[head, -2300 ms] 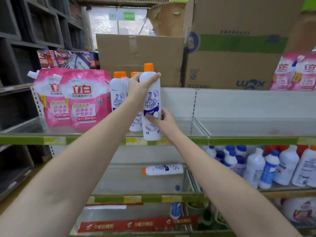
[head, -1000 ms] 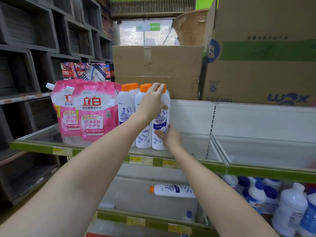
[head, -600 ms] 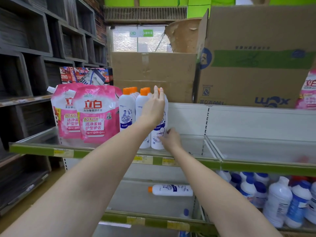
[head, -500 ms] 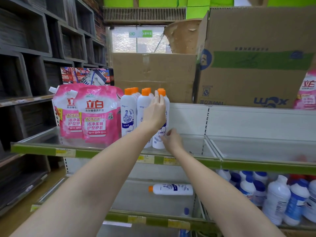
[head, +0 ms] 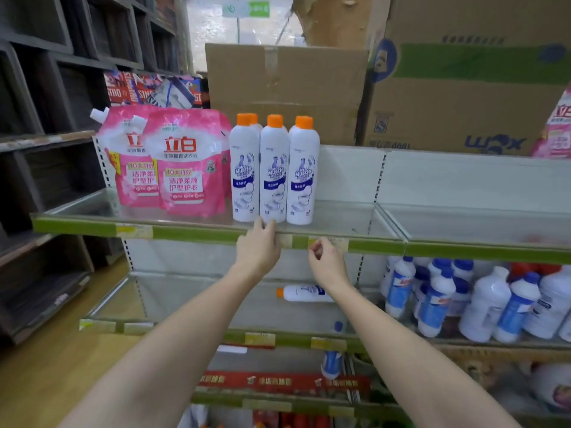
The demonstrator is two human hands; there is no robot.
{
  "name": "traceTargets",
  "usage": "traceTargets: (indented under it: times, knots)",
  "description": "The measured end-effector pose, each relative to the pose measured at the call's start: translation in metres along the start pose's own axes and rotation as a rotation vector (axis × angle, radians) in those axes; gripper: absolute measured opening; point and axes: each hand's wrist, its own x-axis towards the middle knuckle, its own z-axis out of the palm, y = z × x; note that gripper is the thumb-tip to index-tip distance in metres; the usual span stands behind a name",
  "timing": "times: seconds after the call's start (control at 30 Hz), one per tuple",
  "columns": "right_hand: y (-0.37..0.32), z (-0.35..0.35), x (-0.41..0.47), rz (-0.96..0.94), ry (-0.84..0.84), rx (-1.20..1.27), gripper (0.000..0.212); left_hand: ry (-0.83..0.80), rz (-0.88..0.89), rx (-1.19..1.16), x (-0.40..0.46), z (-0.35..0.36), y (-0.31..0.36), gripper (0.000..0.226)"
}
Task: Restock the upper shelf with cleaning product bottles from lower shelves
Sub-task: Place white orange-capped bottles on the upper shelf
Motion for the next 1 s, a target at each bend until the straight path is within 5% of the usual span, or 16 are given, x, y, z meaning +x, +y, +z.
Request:
traceTargets:
  times: [0.1,0.43,0.63,1.0]
  knots:
    - [0.023,0.020,-0.028,0.059,-0.099,-0.074,0.007,-0.005,0.032,-0.054,-0.028,0.016,-0.001,0.027]
    - [0.095,0.045,-0.052,0.187,-0.249,-0.145,0.005,-0.448,-0.176,-0.115,-0.084,0.097,-0.026,0.025]
    - [0.152,0.050,-0.024,0.228,-0.344,-0.211,0.005,-0.525,-0.203,-0.109,-0.070,0.148,-0.010,0.032]
    - [0.234,0.053,0.046,0.078,-0.538,-0.415,0.044,-0.689,-0.183,-0.038,-0.039,0.230,0.040,0.046]
